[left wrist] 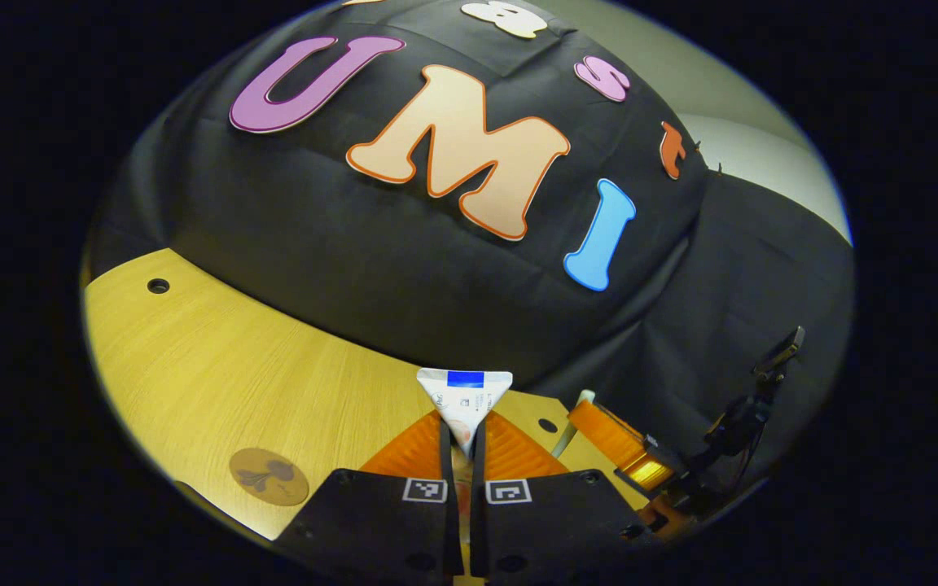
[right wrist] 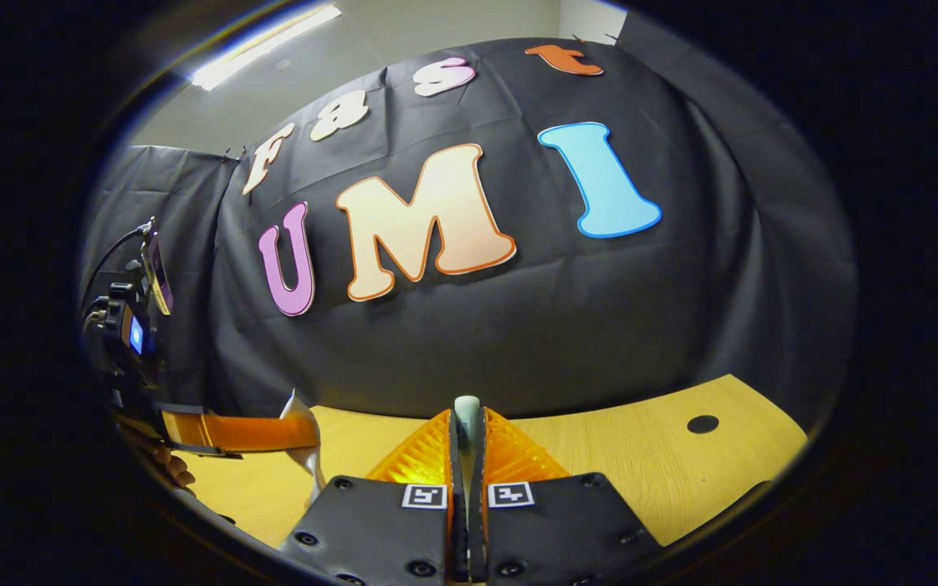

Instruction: Put the toothbrush and toothpaste on the desktop into the cup, then pick up the cup and place it on the coaster on the desktop.

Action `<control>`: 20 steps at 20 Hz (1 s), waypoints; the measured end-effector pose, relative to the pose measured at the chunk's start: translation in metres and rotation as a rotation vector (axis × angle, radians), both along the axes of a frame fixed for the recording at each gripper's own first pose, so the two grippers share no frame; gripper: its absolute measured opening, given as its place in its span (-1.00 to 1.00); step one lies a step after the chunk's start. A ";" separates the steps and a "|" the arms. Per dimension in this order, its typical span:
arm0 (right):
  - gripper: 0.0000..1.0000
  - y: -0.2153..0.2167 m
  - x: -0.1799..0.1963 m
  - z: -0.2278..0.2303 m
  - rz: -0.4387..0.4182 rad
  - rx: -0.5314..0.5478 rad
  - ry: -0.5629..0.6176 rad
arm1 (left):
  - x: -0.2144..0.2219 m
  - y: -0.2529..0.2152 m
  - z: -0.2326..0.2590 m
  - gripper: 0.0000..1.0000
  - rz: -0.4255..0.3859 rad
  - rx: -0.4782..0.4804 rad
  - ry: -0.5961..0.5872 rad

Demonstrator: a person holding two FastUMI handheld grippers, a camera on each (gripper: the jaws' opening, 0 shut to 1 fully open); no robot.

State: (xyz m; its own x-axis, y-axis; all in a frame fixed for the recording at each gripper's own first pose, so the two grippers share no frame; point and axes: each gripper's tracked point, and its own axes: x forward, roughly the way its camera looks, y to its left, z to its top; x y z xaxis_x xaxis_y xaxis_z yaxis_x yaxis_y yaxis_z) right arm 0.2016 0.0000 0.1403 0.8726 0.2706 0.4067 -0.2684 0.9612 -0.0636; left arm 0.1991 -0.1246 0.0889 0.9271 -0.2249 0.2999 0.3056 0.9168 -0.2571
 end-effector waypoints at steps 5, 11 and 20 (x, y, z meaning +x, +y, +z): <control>-0.81 -0.003 0.003 -0.017 0.004 0.012 0.038 | 0.013 -0.015 0.013 -0.95 -0.019 -0.012 -0.043; -0.38 0.001 -0.005 -0.045 0.092 0.071 0.150 | 0.018 -0.020 0.026 -0.95 -0.011 -0.006 -0.081; 0.97 -0.049 -0.033 -0.054 -0.026 0.096 0.154 | 0.025 -0.034 0.027 -0.95 -0.036 -0.015 -0.082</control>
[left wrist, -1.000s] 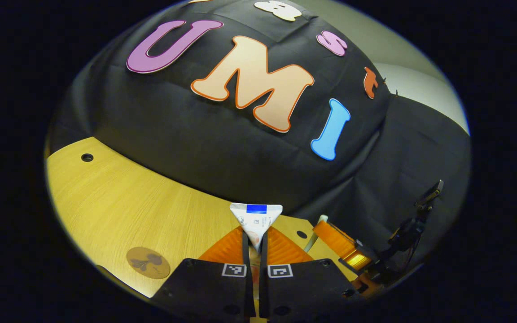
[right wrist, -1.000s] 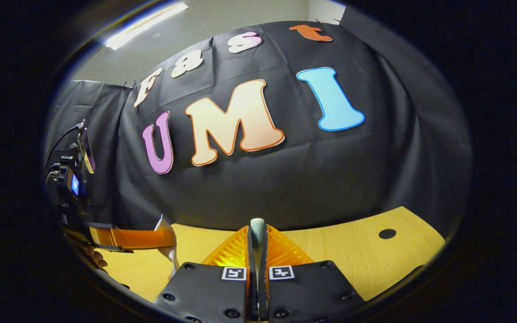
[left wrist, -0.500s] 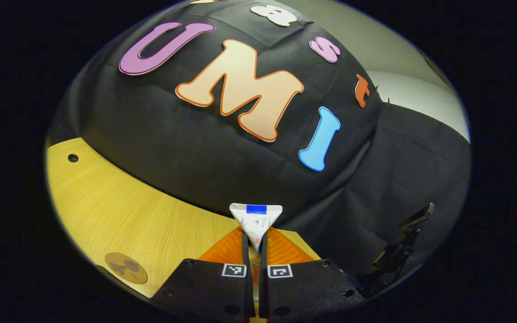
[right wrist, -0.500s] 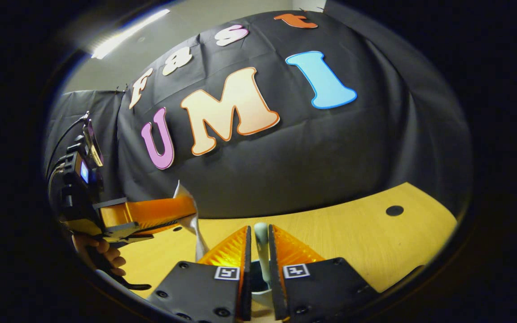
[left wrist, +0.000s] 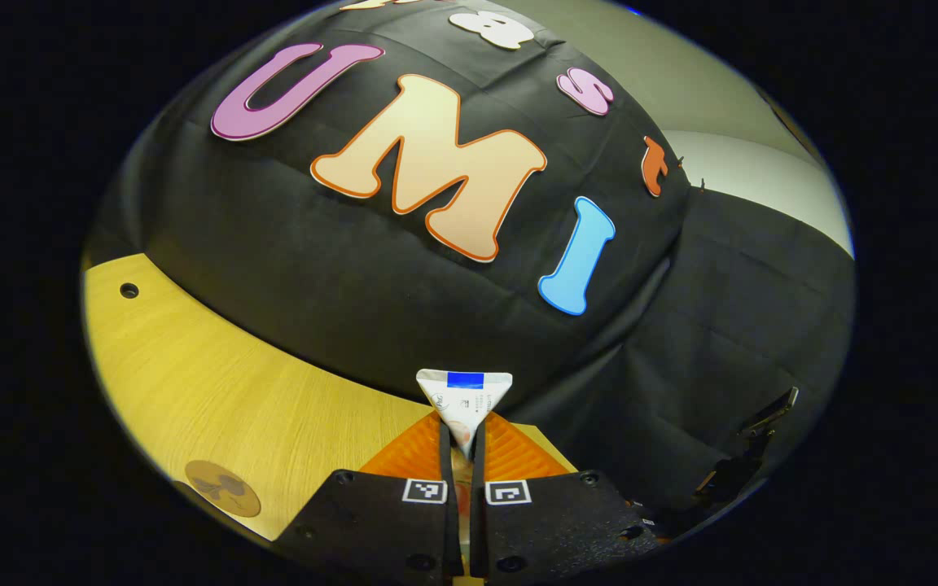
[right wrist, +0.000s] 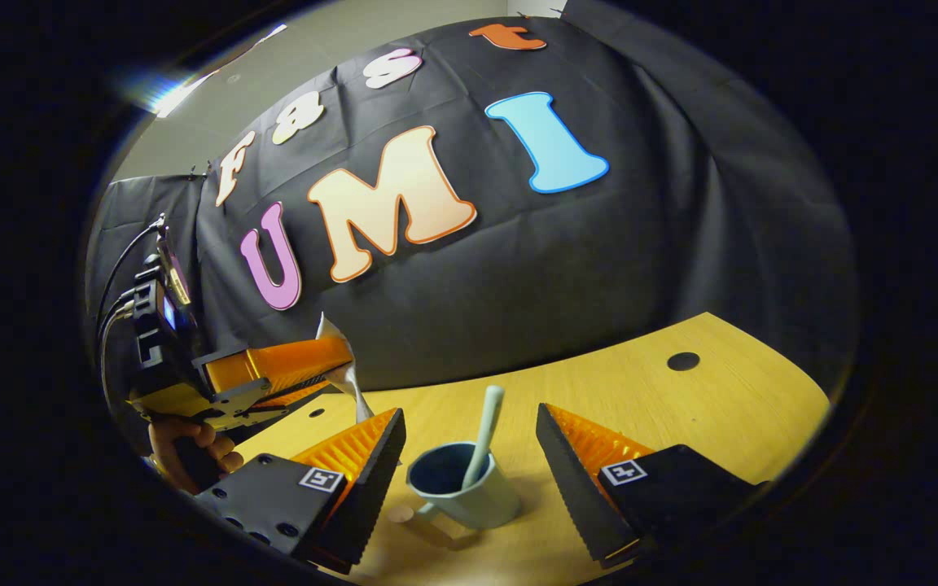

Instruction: Put the toothbrush and toothpaste on the desktop into the cup, then pick up the cup and place it on the coaster on the desktop.

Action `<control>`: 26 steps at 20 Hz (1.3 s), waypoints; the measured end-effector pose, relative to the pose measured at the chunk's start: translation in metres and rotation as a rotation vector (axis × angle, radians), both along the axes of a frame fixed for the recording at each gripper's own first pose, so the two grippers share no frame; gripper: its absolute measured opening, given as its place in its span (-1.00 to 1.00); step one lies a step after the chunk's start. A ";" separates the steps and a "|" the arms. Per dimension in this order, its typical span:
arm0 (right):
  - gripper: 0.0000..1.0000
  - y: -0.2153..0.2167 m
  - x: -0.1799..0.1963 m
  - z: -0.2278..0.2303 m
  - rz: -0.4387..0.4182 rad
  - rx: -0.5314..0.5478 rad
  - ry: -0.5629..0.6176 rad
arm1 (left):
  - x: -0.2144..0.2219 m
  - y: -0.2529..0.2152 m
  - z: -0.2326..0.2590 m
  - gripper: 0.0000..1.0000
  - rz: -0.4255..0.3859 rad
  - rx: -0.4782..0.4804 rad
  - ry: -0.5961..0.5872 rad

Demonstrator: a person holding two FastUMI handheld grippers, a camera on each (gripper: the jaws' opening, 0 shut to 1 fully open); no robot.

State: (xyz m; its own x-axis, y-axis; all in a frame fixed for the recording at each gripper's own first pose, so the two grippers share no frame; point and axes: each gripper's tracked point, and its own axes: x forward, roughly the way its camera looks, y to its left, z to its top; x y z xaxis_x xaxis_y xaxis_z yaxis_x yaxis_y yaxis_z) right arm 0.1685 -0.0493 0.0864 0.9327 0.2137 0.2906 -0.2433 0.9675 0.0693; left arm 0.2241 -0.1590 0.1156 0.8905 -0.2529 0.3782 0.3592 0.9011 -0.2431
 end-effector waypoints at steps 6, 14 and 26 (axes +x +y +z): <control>0.97 -0.059 -0.025 -0.007 -0.121 0.008 0.021 | 0.016 -0.022 -0.009 -0.95 -0.043 -0.010 0.030; 0.97 -0.115 -0.045 -0.025 -0.246 0.066 0.061 | 0.027 -0.040 -0.035 -0.94 -0.033 0.067 0.068; 0.90 -0.145 -0.061 -0.027 -0.325 0.121 0.046 | 0.026 -0.043 -0.063 -0.70 0.008 0.205 0.106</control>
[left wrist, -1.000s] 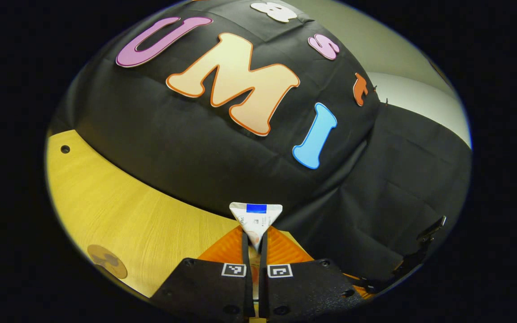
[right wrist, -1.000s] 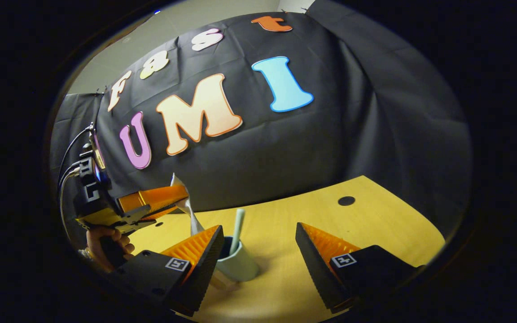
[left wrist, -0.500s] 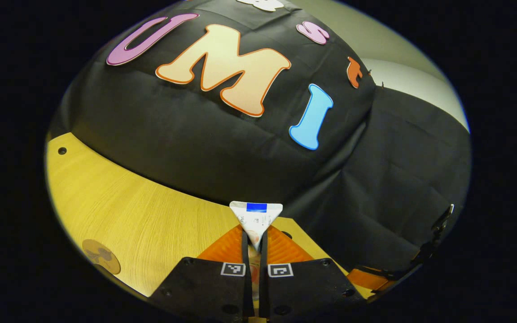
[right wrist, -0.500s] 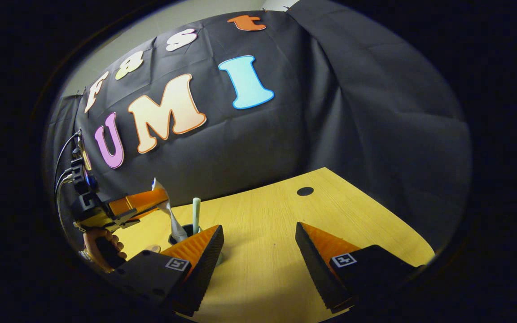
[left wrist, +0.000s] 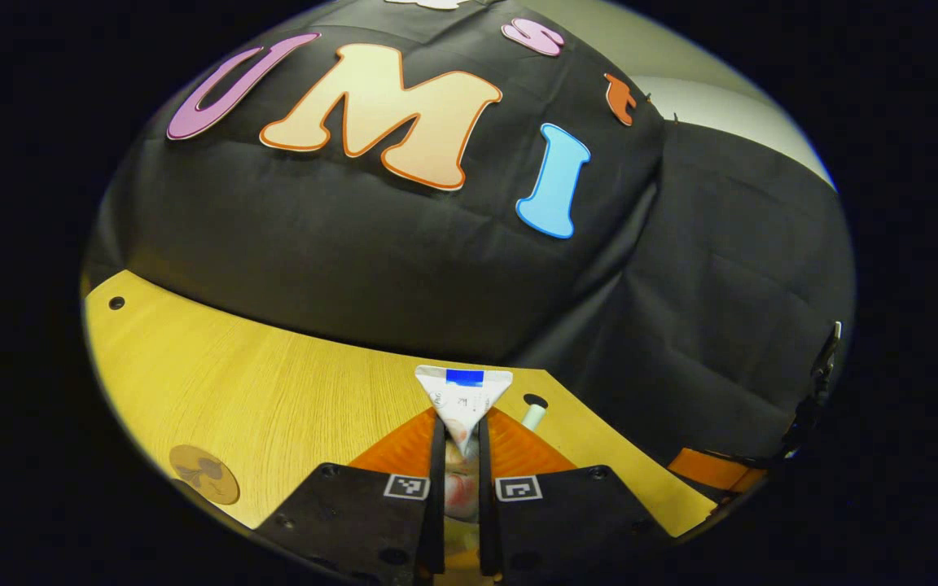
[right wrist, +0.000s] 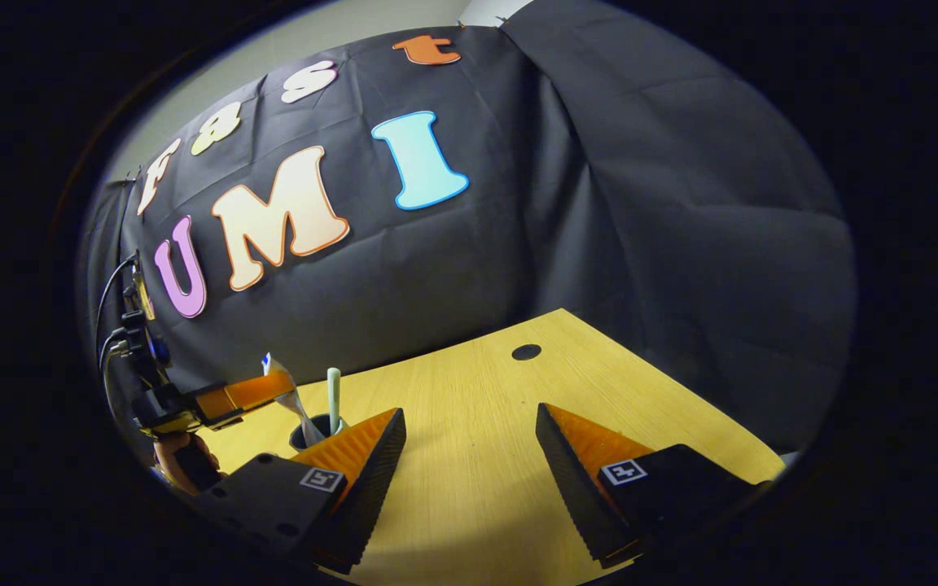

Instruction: Put the toothbrush and toothpaste on the desktop into the cup, then pick up the cup and place it on the coaster on the desktop.

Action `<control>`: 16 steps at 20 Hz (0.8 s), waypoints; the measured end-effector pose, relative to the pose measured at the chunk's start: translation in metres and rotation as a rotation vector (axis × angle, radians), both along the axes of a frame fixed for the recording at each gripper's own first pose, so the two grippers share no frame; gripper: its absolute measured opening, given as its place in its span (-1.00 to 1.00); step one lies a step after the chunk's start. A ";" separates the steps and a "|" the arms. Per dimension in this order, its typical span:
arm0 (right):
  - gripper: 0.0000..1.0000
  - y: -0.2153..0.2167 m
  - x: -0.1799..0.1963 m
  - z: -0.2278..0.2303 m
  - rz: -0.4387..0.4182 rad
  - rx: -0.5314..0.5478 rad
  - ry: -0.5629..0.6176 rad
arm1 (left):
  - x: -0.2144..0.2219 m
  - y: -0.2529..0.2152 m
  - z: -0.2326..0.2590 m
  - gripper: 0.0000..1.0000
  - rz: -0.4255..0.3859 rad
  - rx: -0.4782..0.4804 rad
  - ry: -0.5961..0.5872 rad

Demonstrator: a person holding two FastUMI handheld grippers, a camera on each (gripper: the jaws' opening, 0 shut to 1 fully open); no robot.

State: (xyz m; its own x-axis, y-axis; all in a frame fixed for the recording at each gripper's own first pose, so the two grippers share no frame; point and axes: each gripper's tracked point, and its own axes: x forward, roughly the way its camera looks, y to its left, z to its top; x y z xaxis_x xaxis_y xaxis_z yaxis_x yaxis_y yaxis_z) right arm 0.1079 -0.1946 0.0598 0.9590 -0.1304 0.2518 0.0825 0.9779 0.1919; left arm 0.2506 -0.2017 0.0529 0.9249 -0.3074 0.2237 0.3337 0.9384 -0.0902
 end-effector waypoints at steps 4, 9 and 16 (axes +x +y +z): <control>0.97 -0.003 -0.005 -0.004 -0.014 -0.007 0.011 | -0.011 -0.003 0.004 -0.29 -0.026 -0.010 -0.014; 0.97 0.006 -0.009 -0.004 0.009 0.005 0.020 | -0.031 0.004 0.022 0.24 -0.023 -0.024 -0.068; 0.96 0.025 -0.015 0.003 0.059 0.030 0.029 | -0.068 0.049 0.030 0.84 0.090 -0.058 -0.074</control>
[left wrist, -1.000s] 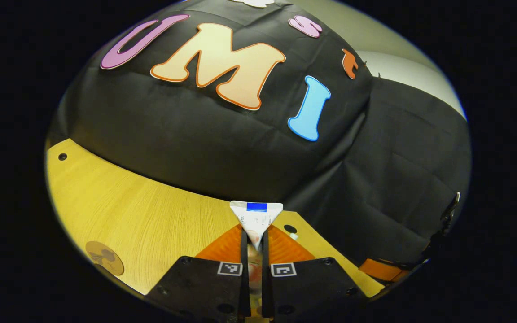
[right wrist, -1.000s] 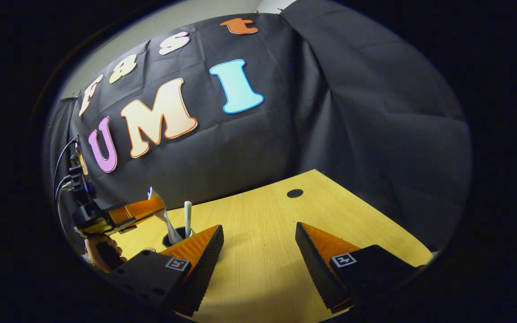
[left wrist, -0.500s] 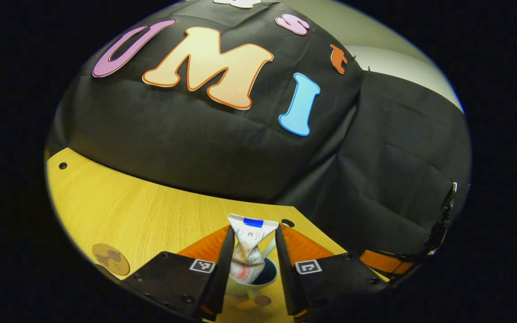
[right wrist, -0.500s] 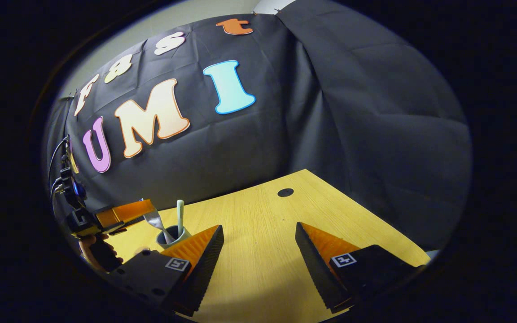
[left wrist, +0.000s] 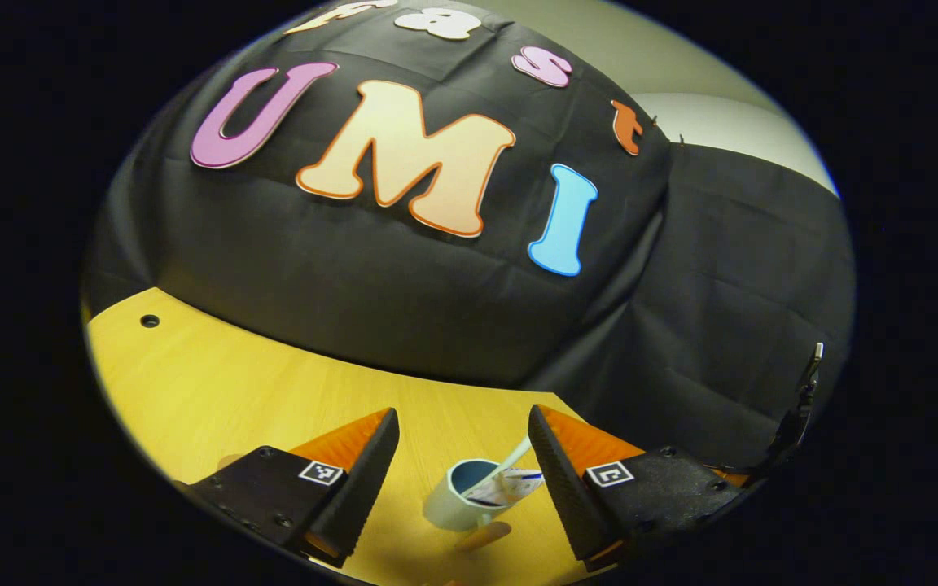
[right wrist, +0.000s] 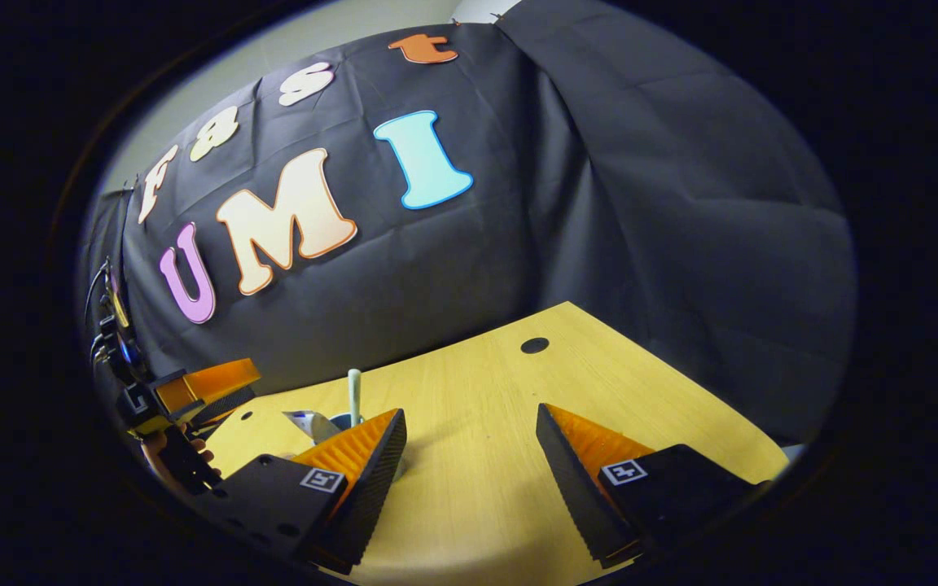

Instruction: Put the toothbrush and toothpaste on the desktop into the cup, then pick up the cup and place it on the coaster on the desktop.

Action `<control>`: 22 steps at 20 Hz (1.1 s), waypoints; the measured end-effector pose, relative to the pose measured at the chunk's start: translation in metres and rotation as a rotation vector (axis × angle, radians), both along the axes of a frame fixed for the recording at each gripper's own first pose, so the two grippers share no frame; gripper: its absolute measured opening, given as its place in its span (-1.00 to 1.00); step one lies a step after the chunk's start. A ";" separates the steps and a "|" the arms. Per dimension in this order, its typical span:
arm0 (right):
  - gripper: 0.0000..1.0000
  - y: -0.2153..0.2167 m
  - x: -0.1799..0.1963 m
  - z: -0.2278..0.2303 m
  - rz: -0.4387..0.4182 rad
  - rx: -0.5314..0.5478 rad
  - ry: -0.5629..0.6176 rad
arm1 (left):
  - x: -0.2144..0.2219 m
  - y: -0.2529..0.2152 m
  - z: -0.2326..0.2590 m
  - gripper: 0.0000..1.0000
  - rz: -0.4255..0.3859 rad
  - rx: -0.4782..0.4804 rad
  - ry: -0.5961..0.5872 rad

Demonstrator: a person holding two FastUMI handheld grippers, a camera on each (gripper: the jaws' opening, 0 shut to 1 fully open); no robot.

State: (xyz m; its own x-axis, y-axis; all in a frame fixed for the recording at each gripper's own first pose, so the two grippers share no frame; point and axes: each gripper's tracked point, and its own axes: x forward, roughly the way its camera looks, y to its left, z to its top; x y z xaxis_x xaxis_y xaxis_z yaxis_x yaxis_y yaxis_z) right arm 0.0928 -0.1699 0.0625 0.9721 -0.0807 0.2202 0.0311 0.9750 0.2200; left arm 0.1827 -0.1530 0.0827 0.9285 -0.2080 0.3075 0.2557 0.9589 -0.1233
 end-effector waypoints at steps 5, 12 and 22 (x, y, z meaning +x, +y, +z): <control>0.97 0.030 -0.003 0.003 0.061 -0.031 0.032 | -0.040 0.044 -0.006 0.84 0.107 0.016 0.028; 0.96 0.085 -0.003 0.013 0.143 -0.108 0.076 | -0.090 0.109 -0.035 0.84 0.237 0.035 0.095; 0.96 0.150 0.025 0.002 0.164 -0.179 0.261 | -0.133 0.206 -0.064 0.84 0.382 0.042 0.191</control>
